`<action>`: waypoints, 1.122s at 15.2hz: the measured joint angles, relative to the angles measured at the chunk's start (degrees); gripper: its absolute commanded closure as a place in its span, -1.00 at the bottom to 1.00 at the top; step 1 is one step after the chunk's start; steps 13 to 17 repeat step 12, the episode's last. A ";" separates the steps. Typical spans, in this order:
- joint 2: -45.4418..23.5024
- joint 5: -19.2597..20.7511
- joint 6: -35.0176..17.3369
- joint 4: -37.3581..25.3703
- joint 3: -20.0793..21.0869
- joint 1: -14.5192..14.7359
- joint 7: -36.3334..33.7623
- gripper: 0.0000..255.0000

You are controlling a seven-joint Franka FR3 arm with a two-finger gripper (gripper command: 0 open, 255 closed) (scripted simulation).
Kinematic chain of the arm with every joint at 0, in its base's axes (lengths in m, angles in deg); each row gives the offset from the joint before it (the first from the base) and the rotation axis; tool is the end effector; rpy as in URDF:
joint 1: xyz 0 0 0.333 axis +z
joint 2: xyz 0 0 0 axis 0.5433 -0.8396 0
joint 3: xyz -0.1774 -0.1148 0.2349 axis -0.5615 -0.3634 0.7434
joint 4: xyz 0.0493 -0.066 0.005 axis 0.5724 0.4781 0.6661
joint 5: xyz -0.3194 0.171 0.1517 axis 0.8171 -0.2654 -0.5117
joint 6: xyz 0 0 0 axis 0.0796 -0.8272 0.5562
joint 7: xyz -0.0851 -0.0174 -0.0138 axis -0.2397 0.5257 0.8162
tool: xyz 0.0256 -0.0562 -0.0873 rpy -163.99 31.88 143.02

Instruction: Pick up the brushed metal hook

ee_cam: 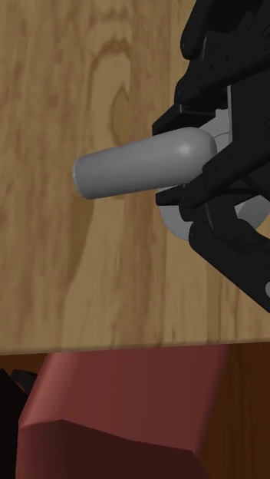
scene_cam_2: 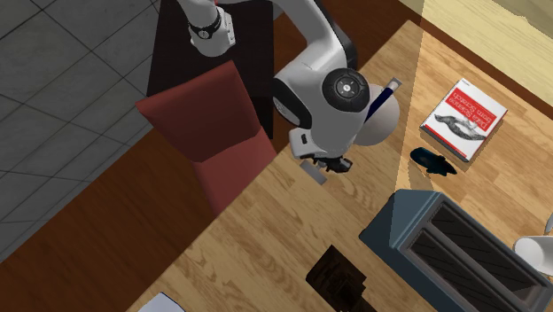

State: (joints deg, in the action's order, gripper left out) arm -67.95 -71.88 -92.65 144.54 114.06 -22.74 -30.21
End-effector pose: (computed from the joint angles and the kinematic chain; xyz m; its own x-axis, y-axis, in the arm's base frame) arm 0.5343 0.3924 0.3416 0.8273 -0.5593 0.0527 -0.5467 -0.8232 -0.1531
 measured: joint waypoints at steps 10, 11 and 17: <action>3.29 -2.50 6.05 -3.15 1.46 -0.74 1.54 1.00; 3.49 -2.72 6.75 -3.68 1.55 -0.81 1.76 1.00; 3.79 -2.95 7.14 -3.80 1.64 -0.96 1.96 1.00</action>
